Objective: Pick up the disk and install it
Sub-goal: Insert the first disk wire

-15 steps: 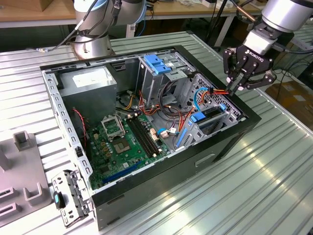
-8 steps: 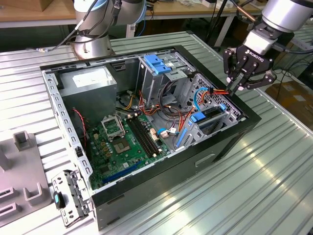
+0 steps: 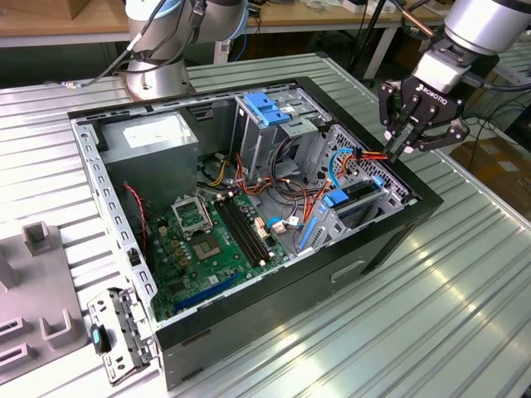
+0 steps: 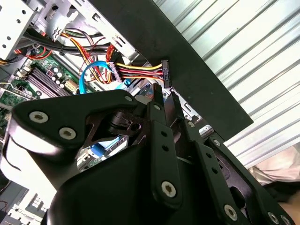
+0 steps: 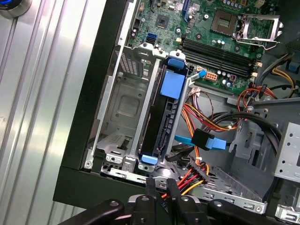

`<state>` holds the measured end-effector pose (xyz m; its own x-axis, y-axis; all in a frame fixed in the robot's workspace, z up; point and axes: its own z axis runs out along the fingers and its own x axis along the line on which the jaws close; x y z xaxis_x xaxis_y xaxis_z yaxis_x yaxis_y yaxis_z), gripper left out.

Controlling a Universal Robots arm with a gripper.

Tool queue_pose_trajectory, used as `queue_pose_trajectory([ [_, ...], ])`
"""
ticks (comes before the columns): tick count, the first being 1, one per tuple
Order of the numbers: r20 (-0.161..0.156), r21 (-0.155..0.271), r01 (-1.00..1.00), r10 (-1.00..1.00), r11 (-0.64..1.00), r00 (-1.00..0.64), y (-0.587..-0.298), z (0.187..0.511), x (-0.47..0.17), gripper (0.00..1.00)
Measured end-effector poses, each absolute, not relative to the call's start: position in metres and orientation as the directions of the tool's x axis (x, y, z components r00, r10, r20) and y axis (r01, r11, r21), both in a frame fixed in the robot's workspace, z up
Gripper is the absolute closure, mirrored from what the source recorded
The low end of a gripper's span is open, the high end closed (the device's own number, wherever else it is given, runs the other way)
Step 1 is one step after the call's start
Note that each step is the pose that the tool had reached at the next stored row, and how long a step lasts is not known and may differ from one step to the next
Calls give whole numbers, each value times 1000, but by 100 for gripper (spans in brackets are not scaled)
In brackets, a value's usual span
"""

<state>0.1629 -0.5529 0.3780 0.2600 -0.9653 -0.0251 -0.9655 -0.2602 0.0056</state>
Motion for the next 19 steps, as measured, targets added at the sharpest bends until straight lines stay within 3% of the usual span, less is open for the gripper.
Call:
queue_pose_trajectory([
  [8,-25,6,-927,-927,-374,374,-553,378,166,76],
  [19,-25,6,-922,-922,-386,386,-545,378,176,76],
])
